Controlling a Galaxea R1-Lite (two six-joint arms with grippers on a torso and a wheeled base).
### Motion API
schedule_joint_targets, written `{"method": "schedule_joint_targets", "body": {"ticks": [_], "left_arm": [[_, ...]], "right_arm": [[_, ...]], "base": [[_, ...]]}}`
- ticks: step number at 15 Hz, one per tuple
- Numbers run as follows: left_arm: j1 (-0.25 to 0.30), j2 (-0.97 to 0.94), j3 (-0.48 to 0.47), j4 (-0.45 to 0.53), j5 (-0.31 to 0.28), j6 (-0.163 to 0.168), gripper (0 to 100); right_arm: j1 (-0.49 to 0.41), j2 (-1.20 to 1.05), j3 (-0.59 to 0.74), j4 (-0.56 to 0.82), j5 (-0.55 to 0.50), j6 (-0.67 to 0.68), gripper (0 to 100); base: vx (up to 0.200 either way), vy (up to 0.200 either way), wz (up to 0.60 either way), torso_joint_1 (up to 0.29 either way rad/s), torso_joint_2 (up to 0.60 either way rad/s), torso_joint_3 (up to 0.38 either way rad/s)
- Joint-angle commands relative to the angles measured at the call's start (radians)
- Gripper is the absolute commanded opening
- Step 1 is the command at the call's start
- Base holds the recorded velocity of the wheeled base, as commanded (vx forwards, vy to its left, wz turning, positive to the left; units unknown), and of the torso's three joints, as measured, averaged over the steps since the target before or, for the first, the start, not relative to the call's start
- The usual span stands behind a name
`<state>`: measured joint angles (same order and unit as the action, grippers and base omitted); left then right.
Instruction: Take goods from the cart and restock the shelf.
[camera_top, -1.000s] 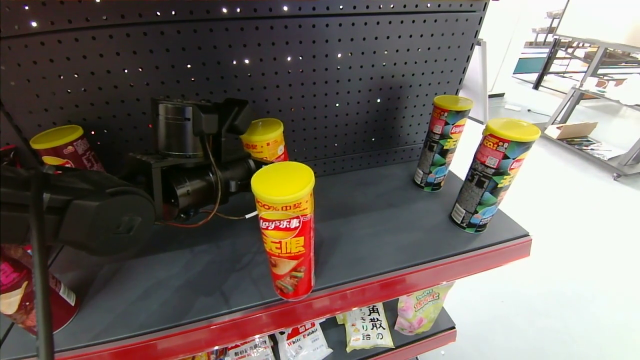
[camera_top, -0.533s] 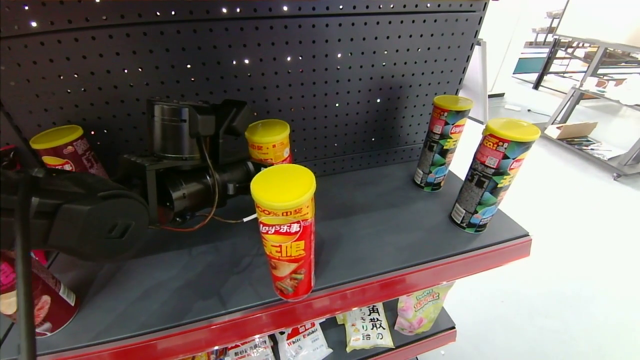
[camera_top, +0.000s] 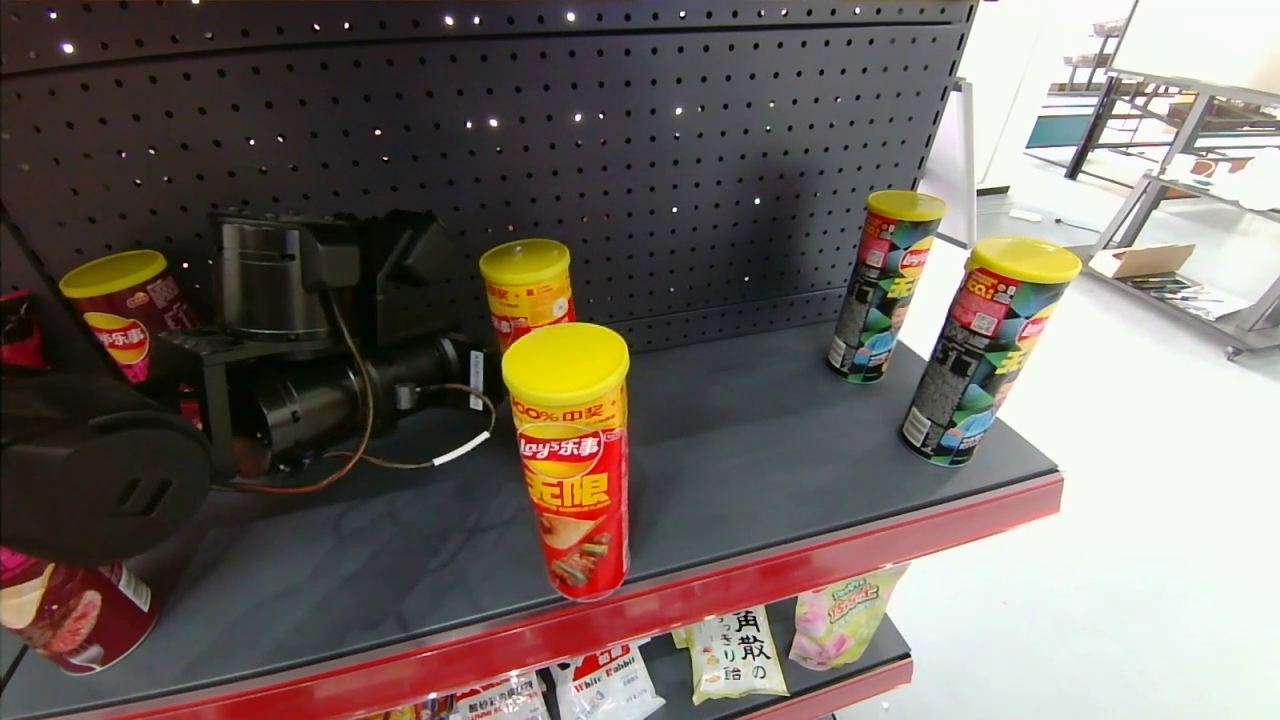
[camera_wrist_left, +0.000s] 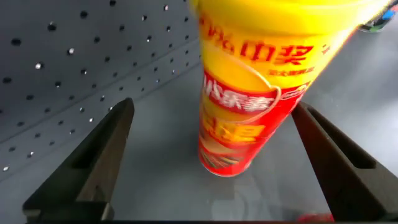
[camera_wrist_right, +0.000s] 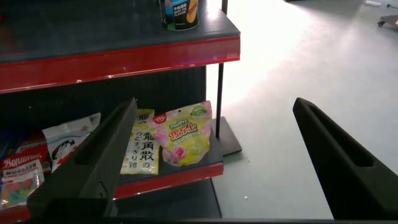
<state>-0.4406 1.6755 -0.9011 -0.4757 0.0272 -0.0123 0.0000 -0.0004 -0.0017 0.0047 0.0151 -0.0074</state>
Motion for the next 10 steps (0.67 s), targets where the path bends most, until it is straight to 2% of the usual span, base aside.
{"method": "schedule_joint_targets", "body": {"ticks": [1,5,8,9,10], "left_arm": [[0.011,-0.065,0.064,0.0,0.002,0.0,100],[0.02,-0.188,0.172,0.005,0.002,-0.005,100],[0.051,-0.304,0.255,0.016,0.003,-0.005,100],[0.076,-0.453,0.341,0.068,0.008,0.008,100],[0.085,-0.537,0.376,0.121,0.01,0.012,100]], "right_arm": [[0.0,0.0,0.0,0.0,0.0,0.0,100],[0.0,0.0,0.0,0.0,0.0,0.0,100],[0.0,0.0,0.0,0.0,0.0,0.0,100],[0.0,0.0,0.0,0.0,0.0,0.0,100],[0.0,0.0,0.0,0.0,0.0,0.0,100]], "base": [[0.0,0.0,0.0,0.0,0.0,0.0],[0.0,0.0,0.0,0.0,0.0,0.0],[0.0,0.0,0.0,0.0,0.0,0.0],[0.0,0.0,0.0,0.0,0.0,0.0],[0.0,0.0,0.0,0.0,0.0,0.0]]}}
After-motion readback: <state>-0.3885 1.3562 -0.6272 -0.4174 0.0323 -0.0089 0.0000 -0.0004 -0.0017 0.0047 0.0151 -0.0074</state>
